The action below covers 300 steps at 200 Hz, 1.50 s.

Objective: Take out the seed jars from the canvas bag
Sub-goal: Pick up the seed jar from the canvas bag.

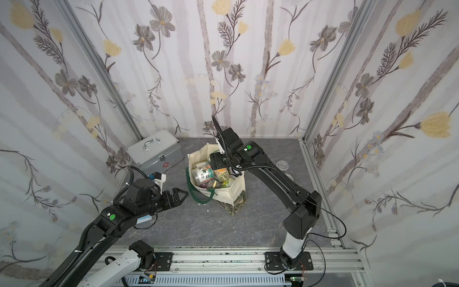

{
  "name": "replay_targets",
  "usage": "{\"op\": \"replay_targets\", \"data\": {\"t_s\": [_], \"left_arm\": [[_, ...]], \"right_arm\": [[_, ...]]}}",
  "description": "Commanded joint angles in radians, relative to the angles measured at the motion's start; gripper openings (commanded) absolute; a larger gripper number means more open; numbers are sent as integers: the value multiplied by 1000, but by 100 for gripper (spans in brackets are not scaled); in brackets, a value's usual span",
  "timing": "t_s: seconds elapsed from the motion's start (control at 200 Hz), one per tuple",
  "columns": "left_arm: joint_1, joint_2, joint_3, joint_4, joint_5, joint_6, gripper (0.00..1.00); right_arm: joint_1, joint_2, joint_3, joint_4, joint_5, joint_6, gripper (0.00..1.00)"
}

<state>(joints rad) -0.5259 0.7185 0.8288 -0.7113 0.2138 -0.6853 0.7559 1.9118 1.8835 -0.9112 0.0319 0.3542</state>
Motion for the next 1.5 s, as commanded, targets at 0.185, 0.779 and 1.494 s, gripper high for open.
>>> {"op": "replay_targets", "data": {"t_s": [0.185, 0.779, 1.494], "left_arm": [[13, -40, -37, 15, 6, 12, 100], [33, -73, -63, 0, 12, 21, 100], [47, -60, -57, 4, 29, 26, 100]], "right_arm": [[5, 161, 187, -175, 84, -30, 91], [11, 208, 216, -223, 83, -40, 91], [63, 118, -25, -102, 47, -18, 84]]}}
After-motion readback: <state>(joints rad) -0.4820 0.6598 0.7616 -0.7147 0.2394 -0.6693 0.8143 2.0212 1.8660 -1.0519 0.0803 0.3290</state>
